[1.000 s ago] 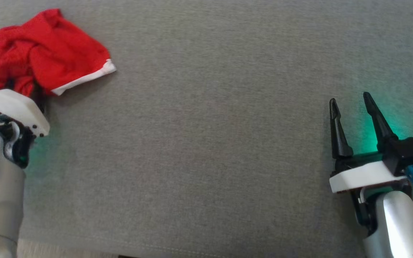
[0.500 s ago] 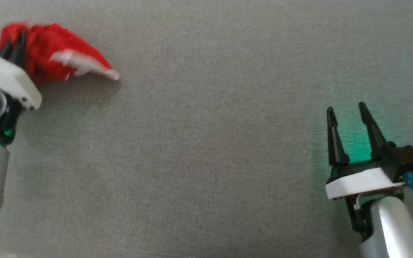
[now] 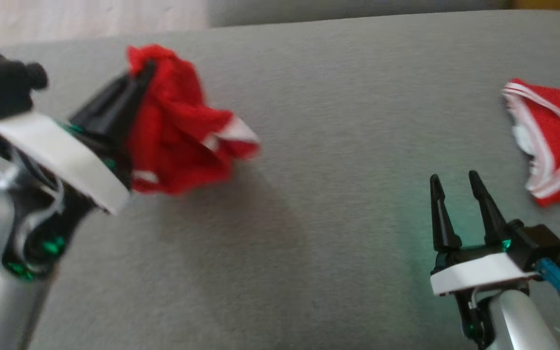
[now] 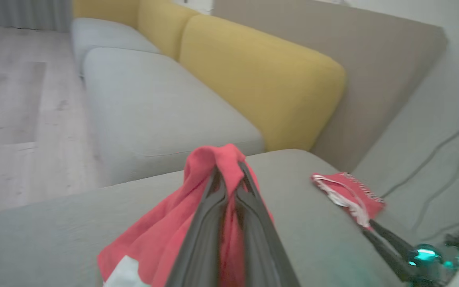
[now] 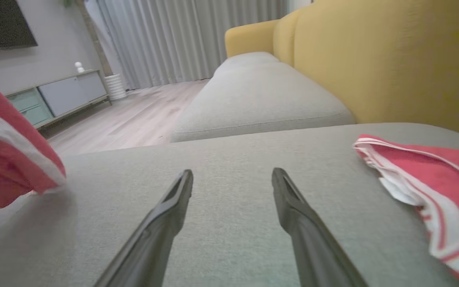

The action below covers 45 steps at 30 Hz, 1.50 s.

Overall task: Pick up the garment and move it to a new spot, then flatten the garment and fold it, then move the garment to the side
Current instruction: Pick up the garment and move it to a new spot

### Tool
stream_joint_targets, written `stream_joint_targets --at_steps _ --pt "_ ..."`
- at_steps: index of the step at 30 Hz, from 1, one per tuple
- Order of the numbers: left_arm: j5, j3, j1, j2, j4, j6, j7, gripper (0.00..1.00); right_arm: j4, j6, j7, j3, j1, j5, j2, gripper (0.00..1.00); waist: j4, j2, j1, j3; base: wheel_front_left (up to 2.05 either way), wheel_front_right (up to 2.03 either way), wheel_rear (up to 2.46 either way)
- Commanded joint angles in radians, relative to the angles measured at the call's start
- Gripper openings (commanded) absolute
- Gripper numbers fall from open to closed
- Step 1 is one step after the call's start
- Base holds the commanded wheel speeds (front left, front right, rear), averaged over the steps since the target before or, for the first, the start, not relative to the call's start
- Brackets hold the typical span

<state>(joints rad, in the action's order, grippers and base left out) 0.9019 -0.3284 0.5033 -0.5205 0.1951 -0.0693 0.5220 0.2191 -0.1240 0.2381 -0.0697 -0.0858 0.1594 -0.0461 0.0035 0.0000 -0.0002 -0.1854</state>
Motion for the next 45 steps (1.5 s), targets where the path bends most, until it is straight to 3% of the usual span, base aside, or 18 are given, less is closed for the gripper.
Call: stream_joint_targets --at_steps 1,7,12,18,24,28,29,30,31,32,35,39,45 --pt "0.024 0.044 0.02 -0.031 0.106 0.02 0.018 0.0 -0.025 -0.007 0.013 -0.032 -0.005 0.012 -0.004 1.0 -0.087 0.0 0.0002 0.043 0.0 0.0 0.0" --pt "0.093 0.01 -0.021 -0.003 0.308 0.078 0.091 0.0 -0.021 -0.007 0.02 -0.056 0.01 0.036 -0.004 1.0 -0.191 0.0 0.0002 0.054 0.0 0.0 0.0" --pt "0.081 -0.03 -0.053 -0.008 0.257 0.116 0.136 0.0 -0.023 -0.007 0.022 -0.07 0.012 0.056 -0.004 1.0 -0.262 0.0 0.0002 0.056 0.0 0.0 0.0" --pt "0.067 -0.057 -0.089 0.05 -0.059 0.146 0.088 0.0 -0.027 -0.007 0.023 -0.083 0.003 0.076 -0.004 1.0 -0.317 0.0 0.0002 0.037 0.0 0.0 0.0" --pt "-0.035 -0.016 -0.025 0.099 -0.458 0.156 -0.139 0.0 -0.037 -0.007 0.024 -0.097 -0.013 0.092 -0.004 1.0 -0.345 0.0 0.0002 0.008 0.0 0.0 0.0" --pt "-0.119 -0.021 0.022 0.092 -0.647 0.148 -0.276 0.0 -0.038 -0.007 0.024 -0.085 -0.012 0.085 -0.004 1.0 -0.333 0.0 0.0002 -0.003 0.0 0.0 0.0" --pt "-0.128 -0.026 0.033 0.095 -0.685 0.138 -0.295 0.06 -0.038 -0.007 0.024 -0.082 -0.011 0.081 -0.004 1.0 -0.325 0.0 0.0002 -0.003 0.0 0.0 0.0" --pt "-0.129 -0.029 0.043 0.104 -0.718 0.127 -0.309 0.29 -0.036 -0.007 0.024 -0.079 -0.01 0.076 -0.004 1.0 -0.315 0.0 0.0002 -0.003 0.0 0.0 0.0" --pt "-0.125 -0.031 0.053 0.115 -0.744 0.114 -0.322 0.82 -0.034 -0.007 0.024 -0.078 -0.01 0.072 -0.004 1.0 -0.305 0.0 0.0002 -0.003 0.0 0.0 0.0" --pt "-0.128 -0.036 0.062 0.123 -0.766 0.102 -0.334 1.0 -0.032 -0.007 0.024 -0.077 -0.01 0.068 -0.004 1.0 -0.294 0.0 0.0002 -0.001 0.0 0.0 0.0" --pt "-0.151 -0.056 0.078 0.128 -0.793 0.082 -0.365 1.0 -0.03 -0.007 0.024 -0.075 -0.011 0.061 -0.004 1.0 -0.271 0.0 0.0002 0.003 0.0 0.0 0.0" --pt "-0.211 -0.073 0.086 0.128 -0.786 0.087 -0.484 1.0 -0.036 -0.007 0.024 -0.067 -0.007 0.042 -0.004 1.0 -0.226 0.0 0.0002 0.02 0.0 0.0 0.0" --pt "-0.264 -0.041 -0.024 0.129 -0.622 0.168 -0.706 1.0 -0.066 -0.007 0.024 0.0 0.016 -0.012 -0.004 1.0 -0.15 0.0 0.0002 0.069 0.0 0.0 0.0"
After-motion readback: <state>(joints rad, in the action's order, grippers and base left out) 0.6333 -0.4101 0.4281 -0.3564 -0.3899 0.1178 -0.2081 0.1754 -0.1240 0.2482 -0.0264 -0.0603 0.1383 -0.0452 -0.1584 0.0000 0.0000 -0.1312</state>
